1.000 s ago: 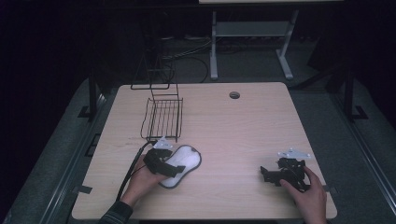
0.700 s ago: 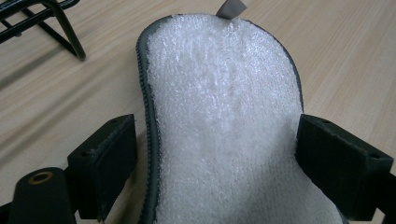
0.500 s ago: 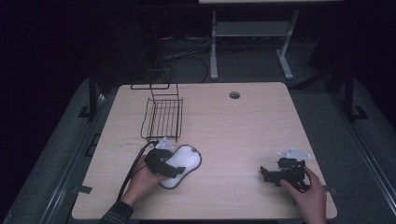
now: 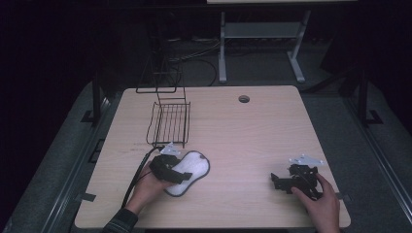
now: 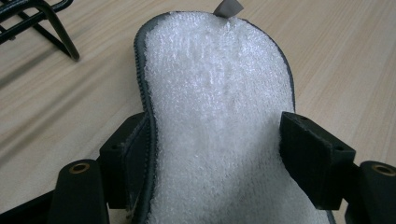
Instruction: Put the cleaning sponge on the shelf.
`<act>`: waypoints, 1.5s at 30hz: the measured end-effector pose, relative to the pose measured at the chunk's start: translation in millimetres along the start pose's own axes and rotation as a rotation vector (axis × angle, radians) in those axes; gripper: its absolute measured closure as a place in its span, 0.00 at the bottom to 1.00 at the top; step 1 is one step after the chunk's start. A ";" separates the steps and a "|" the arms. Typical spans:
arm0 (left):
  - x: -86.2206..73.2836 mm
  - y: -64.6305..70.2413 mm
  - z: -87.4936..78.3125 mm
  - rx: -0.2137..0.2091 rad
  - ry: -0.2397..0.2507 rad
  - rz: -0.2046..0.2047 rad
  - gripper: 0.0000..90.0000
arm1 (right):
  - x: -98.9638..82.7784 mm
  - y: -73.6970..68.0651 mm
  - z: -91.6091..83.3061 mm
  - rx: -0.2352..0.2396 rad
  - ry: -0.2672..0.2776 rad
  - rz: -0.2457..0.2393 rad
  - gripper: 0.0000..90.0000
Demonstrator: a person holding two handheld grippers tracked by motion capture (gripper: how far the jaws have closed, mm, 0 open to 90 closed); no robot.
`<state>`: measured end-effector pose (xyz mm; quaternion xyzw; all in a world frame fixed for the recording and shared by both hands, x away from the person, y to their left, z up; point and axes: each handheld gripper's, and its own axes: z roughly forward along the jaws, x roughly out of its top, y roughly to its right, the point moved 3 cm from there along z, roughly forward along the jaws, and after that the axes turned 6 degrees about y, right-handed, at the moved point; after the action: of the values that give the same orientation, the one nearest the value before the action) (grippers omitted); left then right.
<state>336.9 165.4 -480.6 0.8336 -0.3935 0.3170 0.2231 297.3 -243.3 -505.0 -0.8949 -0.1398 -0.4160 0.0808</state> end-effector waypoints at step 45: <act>20.0 13.2 -35.7 -0.172 0.175 -0.003 0.83 | -0.5 -0.1 -0.6 -0.001 0.001 -0.001 0.00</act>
<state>323.6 169.5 -439.9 0.7812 -0.3969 0.3532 0.3279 296.5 -243.5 -505.0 -0.8947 -0.1401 -0.4165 0.0804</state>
